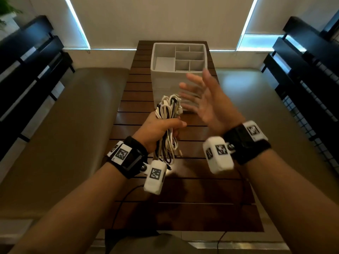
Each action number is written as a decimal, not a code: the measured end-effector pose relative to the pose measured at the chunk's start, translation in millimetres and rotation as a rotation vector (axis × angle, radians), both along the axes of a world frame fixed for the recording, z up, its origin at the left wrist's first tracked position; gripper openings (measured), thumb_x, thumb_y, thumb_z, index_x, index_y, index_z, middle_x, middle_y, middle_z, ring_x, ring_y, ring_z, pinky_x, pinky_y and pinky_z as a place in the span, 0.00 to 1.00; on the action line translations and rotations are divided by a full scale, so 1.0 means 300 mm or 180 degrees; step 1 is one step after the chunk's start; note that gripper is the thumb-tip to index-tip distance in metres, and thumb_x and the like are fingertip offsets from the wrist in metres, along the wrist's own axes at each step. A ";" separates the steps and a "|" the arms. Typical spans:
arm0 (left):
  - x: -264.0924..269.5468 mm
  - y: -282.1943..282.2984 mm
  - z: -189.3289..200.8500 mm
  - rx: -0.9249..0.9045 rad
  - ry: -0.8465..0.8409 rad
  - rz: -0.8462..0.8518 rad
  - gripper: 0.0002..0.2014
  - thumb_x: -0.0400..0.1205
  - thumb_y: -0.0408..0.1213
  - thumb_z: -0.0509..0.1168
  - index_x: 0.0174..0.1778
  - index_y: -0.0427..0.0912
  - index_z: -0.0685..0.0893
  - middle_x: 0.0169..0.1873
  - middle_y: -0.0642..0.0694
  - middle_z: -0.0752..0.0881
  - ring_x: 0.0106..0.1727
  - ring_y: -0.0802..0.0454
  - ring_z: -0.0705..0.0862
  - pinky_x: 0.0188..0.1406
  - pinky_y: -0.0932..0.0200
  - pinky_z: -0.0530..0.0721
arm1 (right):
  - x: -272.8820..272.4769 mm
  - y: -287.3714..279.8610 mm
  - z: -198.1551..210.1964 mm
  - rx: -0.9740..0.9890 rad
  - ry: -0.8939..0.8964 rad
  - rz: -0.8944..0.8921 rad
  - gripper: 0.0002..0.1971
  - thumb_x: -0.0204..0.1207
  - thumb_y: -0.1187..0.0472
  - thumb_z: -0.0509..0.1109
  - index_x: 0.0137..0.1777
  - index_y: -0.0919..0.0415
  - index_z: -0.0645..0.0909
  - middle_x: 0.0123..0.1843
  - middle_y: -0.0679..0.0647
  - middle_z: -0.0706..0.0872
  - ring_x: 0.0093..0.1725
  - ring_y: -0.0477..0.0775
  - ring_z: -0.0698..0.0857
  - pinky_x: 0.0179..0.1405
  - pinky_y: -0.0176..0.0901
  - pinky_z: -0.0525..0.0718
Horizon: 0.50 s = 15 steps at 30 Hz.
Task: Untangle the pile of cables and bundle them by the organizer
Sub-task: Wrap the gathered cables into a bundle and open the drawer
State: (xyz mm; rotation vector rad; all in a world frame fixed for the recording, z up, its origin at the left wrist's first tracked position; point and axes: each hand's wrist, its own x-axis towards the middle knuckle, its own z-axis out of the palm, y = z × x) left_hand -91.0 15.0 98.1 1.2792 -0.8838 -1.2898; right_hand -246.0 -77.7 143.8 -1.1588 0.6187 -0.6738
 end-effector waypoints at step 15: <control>-0.133 -0.018 -0.017 0.0214 -0.0867 0.0269 0.21 0.86 0.16 0.61 0.32 0.43 0.73 0.29 0.46 0.75 0.24 0.63 0.78 0.26 0.72 0.74 | 0.250 0.033 -0.020 -0.1277 0.1177 -0.1315 0.24 0.78 0.53 0.67 0.19 0.56 0.73 0.21 0.59 0.77 0.21 0.59 0.75 0.26 0.57 0.80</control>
